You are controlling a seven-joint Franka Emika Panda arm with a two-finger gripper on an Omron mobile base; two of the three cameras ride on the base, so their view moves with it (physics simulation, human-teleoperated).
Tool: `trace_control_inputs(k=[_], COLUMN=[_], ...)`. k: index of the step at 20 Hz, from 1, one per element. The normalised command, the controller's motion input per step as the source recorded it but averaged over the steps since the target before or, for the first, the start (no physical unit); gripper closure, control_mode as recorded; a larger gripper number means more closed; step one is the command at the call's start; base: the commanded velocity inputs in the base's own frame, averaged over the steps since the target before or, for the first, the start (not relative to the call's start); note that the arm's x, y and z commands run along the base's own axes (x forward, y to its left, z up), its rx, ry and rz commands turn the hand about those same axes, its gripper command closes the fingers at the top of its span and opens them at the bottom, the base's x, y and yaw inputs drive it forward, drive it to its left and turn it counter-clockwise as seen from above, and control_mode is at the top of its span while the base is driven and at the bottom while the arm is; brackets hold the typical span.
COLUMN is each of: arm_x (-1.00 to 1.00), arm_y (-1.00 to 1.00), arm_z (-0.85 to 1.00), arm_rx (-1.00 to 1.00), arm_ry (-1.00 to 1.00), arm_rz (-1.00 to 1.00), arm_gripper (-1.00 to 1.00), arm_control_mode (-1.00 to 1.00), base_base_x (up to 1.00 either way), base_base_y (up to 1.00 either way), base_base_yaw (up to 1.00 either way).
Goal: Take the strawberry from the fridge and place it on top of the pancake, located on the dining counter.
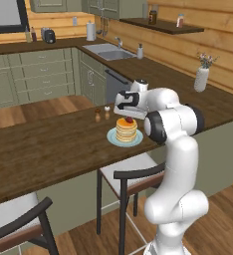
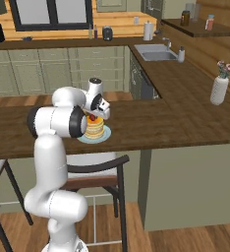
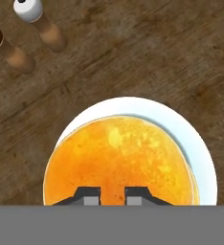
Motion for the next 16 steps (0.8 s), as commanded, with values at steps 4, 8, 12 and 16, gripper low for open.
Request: trace_control_inputs(k=[4,8,12,16], arm_x=[0.00,0.00,0.00,0.00], arm_y=[0.03,0.01,0.00,0.00], arm_z=[-0.09,-0.03,0.00,0.20], arm_rx=[0.00,0.00,0.00,0.00], arm_ry=[0.00,-0.01,-0.02,-0.02], arm_rz=[0.00,0.00,0.00,0.00], arm_gripper=[-1.00,-1.00,-1.00,-1.00], arm_control_mode=[-1.00,-1.00,-1.00,-1.00], base_base_x=[0.00,0.00,0.00,0.00], base_base_y=[0.00,0.00,0.00,0.00], base_base_yaw=[0.00,0.00,0.00,0.00])
